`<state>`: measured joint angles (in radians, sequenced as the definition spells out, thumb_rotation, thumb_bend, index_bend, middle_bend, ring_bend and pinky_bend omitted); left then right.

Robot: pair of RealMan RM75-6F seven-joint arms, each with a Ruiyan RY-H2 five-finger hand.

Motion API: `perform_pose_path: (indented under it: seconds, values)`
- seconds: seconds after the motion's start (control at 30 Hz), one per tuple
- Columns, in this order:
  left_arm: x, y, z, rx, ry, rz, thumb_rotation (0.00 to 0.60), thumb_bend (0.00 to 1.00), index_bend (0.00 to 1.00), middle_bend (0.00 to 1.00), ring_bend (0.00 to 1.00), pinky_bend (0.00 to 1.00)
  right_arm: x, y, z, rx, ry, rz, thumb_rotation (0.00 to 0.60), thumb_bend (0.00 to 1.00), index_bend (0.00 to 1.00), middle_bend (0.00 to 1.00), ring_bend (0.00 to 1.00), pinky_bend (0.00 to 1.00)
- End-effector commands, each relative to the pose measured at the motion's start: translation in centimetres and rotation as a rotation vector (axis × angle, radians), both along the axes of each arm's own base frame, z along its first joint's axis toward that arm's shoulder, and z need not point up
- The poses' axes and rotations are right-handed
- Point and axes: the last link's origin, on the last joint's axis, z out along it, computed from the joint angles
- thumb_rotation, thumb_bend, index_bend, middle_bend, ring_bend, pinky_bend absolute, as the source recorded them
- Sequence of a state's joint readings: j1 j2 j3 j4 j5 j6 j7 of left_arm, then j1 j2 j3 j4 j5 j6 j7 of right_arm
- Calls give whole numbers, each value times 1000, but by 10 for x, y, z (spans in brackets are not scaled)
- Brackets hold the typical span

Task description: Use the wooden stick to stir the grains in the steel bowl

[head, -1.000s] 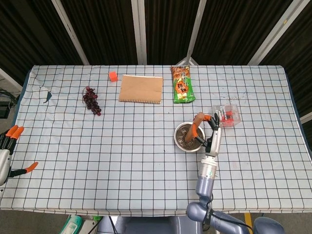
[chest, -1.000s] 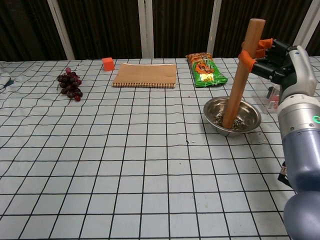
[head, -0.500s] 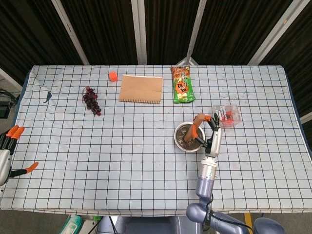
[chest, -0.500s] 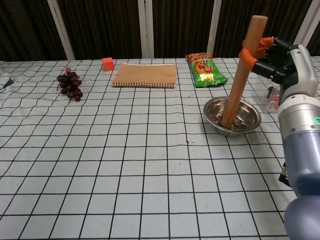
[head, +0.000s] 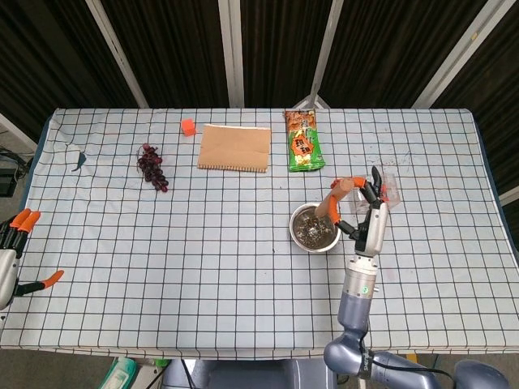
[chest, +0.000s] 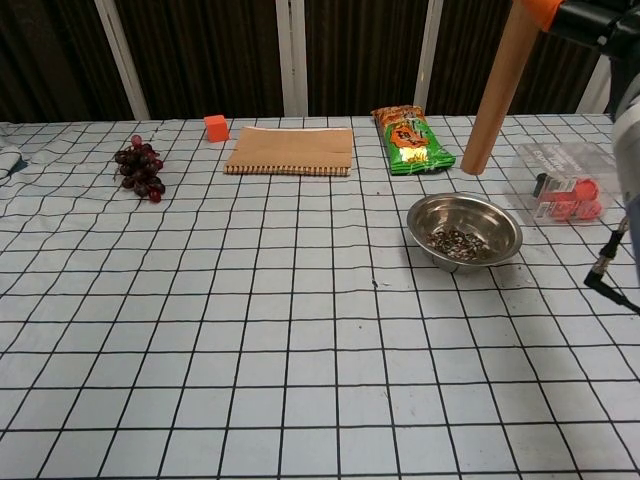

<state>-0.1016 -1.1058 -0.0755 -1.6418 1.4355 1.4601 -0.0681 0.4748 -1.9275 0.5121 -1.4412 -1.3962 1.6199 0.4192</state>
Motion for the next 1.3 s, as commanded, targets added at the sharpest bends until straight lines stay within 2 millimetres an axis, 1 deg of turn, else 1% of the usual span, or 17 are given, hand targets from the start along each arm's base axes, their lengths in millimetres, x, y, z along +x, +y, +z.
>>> perform_pose_path:
  seconds: [0.03,0.1,0.2,0.23,0.33,0.4,0.5,0.53,0.6,0.73,0.87,0.93,1.1,1.2,1.3]
  values:
    - [0,-1,0,3,3,-4,600,64,0,0,0,0,-11,12,19,-12,99,15,600,683,868,726,399,0]
    - [0,-1,1,9,4,-7,600,64,0,0,0,0,-22,18,30,-13,166,11,600,683,868,726,400,0]
    - [0,-2,1,12,6,-11,600,65,0,0,0,0,-45,28,48,-18,274,-8,600,683,868,726,399,0]
    - [0,-2,1,12,8,-12,600,65,0,0,0,0,-50,31,52,-18,294,-11,600,683,869,726,399,0]
    - [0,-3,0,7,1,-9,600,64,0,0,0,0,-74,44,66,-1,377,-31,600,683,870,727,400,0]
    - [1,-3,0,7,4,-9,600,64,0,0,0,0,-87,54,72,20,452,-32,600,683,872,729,399,0]
    - [1,-3,0,9,8,-9,600,64,0,0,0,0,-108,71,75,55,635,-19,600,684,872,730,400,0]
    - [1,-3,-1,10,10,-9,600,64,0,0,0,0,-115,77,74,70,711,-20,600,683,872,730,400,0]
    - [1,-3,-1,11,11,-8,600,64,0,0,0,0,-122,84,70,98,809,-14,600,683,872,730,400,0]
    - [1,-4,-2,14,6,0,600,64,0,0,0,0,-132,98,55,173,1045,12,600,683,872,730,400,0]
    - [1,-4,-1,17,5,1,600,64,0,0,0,0,-139,105,38,207,1265,45,600,683,872,730,399,0]
    - [0,-4,-1,15,4,1,600,64,0,0,0,0,-142,107,29,226,1344,43,600,683,872,730,400,0]
    - [0,-4,-1,10,0,-1,600,64,0,0,0,0,-149,106,14,257,1462,-3,600,683,872,730,399,0]
    - [0,-3,-1,8,-2,-1,600,64,0,0,0,0,-149,106,4,307,1463,-31,600,684,872,730,399,0]
    - [0,-3,-1,7,-3,-2,600,64,0,0,0,0,-147,105,-3,308,1496,-40,600,684,872,730,399,0]
